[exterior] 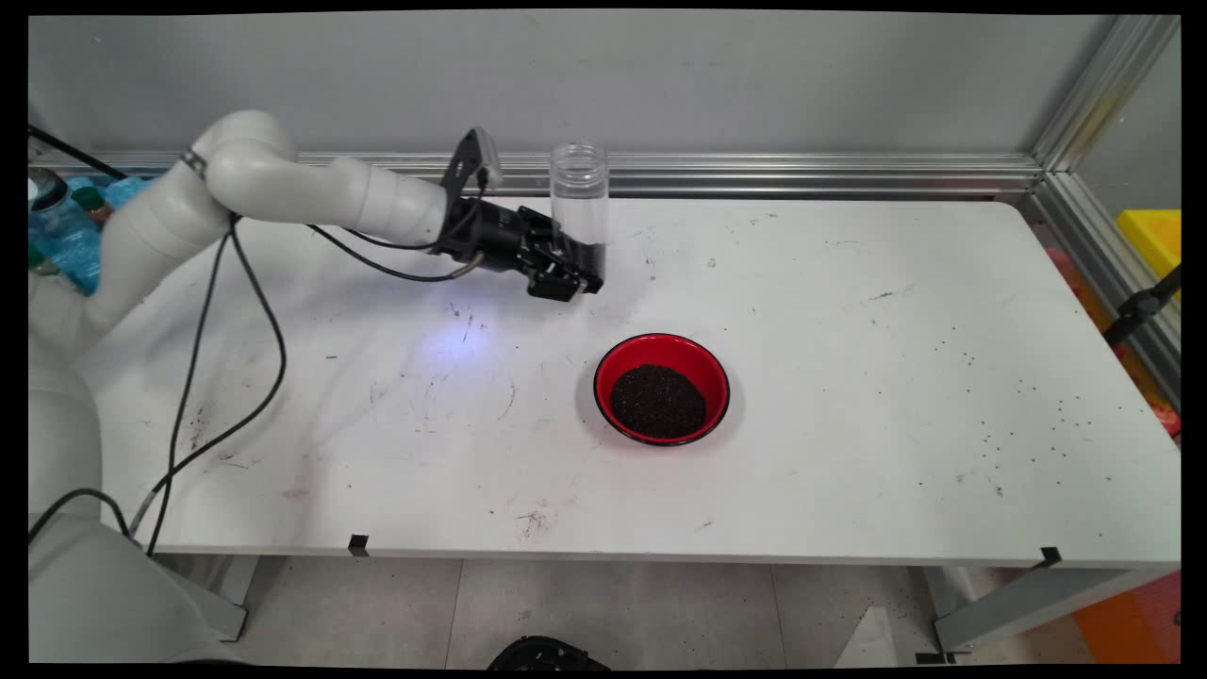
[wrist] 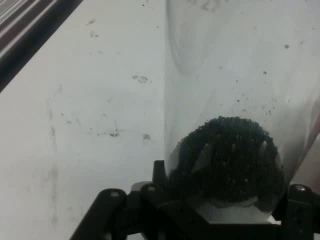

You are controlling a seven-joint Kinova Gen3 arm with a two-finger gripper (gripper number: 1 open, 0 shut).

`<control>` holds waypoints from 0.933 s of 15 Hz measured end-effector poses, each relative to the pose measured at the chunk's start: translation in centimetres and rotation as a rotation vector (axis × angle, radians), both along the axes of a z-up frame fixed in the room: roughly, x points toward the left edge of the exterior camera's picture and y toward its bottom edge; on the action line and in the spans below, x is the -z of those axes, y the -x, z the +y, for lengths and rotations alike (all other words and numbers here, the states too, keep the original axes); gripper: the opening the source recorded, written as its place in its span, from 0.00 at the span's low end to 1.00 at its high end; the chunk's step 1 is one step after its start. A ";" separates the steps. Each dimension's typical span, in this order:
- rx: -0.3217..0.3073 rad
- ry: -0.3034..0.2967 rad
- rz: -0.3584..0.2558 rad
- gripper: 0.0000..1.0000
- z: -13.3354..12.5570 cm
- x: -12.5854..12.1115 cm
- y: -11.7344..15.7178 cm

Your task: Place the picked object on the table

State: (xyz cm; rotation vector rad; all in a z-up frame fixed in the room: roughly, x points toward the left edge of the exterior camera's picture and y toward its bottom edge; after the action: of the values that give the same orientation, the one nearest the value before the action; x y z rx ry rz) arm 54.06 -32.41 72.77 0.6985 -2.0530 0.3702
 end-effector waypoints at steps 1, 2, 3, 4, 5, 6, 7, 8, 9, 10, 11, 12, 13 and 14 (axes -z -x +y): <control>0.002 0.003 0.001 0.00 -0.4 0.4 0.3; 0.004 0.007 0.001 0.00 -0.9 0.8 0.7; 0.006 0.011 0.000 0.00 -1.3 1.3 1.1; 0.009 0.014 -0.001 0.00 -1.7 1.7 1.4; 0.012 0.016 -0.003 0.00 -2.1 2.0 1.7; 0.015 0.018 -0.004 0.00 -2.4 2.3 2.0; 0.018 0.020 -0.005 0.00 -2.7 2.7 2.3; 0.020 0.021 -0.007 0.00 -2.9 3.0 2.6; 0.023 0.021 -0.008 0.00 -3.2 3.3 2.9; 0.026 0.021 -0.010 0.00 -3.4 3.6 3.1; 0.029 0.020 -0.011 0.00 -3.6 3.8 3.3; 0.032 0.019 -0.012 0.00 -3.8 4.1 3.6; 0.034 0.019 -0.014 0.00 -4.0 4.3 3.8; 0.037 0.018 -0.015 0.00 -4.1 4.6 4.0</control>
State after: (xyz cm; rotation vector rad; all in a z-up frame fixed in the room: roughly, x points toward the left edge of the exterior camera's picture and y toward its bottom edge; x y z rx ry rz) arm 50.10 -36.55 68.20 0.6480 -2.0712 0.3736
